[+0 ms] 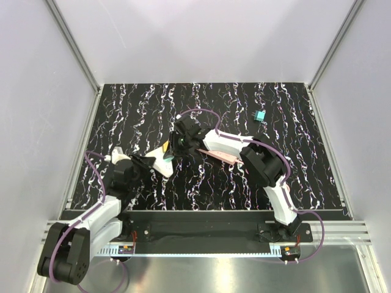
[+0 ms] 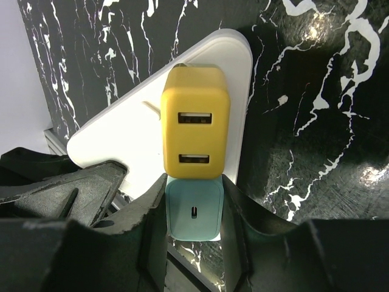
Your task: Pull the plug off the socket
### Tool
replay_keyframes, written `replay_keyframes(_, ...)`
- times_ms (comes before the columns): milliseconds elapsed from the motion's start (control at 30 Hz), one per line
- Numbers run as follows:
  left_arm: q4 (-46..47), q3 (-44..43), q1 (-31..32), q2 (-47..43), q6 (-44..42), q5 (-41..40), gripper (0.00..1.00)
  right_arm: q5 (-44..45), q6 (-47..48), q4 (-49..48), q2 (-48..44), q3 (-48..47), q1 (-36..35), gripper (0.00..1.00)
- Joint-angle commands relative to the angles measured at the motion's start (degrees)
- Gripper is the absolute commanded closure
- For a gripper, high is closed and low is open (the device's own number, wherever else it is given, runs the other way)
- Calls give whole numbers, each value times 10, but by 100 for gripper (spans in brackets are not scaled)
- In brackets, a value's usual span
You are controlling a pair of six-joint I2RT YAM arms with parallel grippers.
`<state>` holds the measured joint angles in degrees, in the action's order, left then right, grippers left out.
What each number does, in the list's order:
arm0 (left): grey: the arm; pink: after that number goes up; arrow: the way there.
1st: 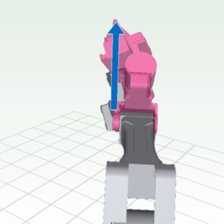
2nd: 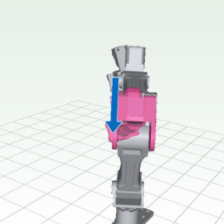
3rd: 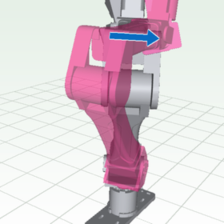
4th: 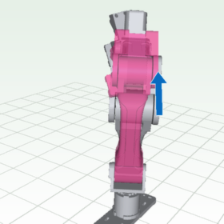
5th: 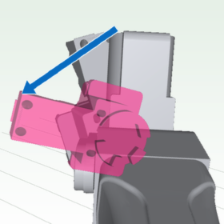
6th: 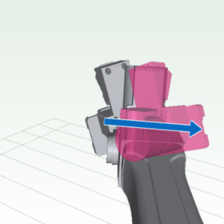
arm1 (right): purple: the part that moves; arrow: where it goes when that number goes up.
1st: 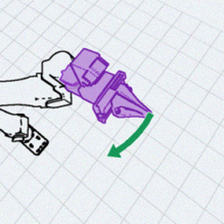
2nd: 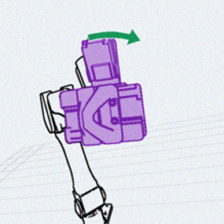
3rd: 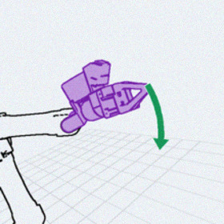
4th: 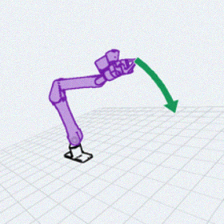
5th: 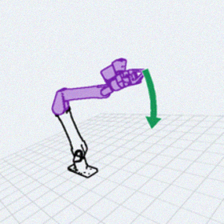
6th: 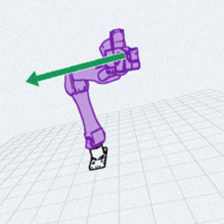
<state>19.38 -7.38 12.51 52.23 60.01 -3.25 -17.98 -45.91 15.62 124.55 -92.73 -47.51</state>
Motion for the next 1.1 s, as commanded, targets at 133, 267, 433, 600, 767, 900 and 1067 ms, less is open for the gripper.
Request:
replay_keyframes(133,-83,8,-12,6,-33,-89,100,-28,-7,-25,-54,13,34,100)
replay_keyframes(267,-87,7,-13,5,-34,-90,100,4,0,8,-48,-11,31,100)
replay_keyframes(433,-90,3,-13,9,-32,-91,100,141,43,131,-28,-102,-5,100)
replay_keyframes(600,-91,4,-12,8,-32,-92,100,169,50,175,-12,-130,-11,100)
replay_keyframes(767,-91,5,-12,6,-31,-92,100,132,64,163,-24,-110,-10,100)
replay_keyframes(900,-90,6,-12,6,-31,-91,100,123,70,148,-60,-65,-9,100)
replay_keyframes(1067,-90,7,-12,3,-35,-89,100,108,95,136,-125,-11,6,100)
